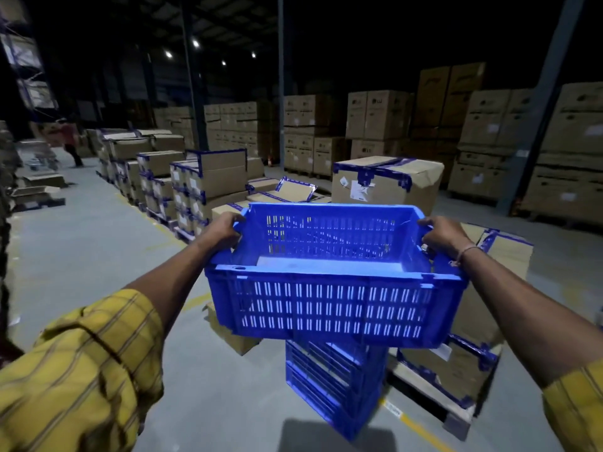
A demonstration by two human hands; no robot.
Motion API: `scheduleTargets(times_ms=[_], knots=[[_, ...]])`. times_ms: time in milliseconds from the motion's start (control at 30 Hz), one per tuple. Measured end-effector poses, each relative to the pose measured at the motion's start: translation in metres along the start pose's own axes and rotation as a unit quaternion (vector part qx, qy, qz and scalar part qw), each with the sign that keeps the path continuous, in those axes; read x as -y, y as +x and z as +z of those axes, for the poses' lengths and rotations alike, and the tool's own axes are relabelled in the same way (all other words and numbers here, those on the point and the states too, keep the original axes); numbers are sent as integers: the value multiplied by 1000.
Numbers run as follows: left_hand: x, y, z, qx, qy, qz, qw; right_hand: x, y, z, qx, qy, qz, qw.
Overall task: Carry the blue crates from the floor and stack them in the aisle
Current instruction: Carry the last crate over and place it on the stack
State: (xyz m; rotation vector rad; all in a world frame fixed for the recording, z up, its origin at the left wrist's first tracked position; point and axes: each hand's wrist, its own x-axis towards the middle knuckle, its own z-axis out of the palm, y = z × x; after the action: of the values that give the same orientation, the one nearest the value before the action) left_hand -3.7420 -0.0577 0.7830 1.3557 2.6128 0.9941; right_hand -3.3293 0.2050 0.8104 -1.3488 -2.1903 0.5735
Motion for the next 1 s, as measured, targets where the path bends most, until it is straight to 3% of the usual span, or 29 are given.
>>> scheduleTargets(times_ms=[500, 767, 1000], knots=[[77, 254, -9, 62, -52, 92, 992, 107, 99, 91, -107, -41, 107, 988], [76, 374, 4, 87, -68, 175, 978, 138, 138, 108, -167, -79, 164, 969], [48, 461, 54, 127, -92, 214, 964, 117, 204, 114, -182, -94, 189, 960]])
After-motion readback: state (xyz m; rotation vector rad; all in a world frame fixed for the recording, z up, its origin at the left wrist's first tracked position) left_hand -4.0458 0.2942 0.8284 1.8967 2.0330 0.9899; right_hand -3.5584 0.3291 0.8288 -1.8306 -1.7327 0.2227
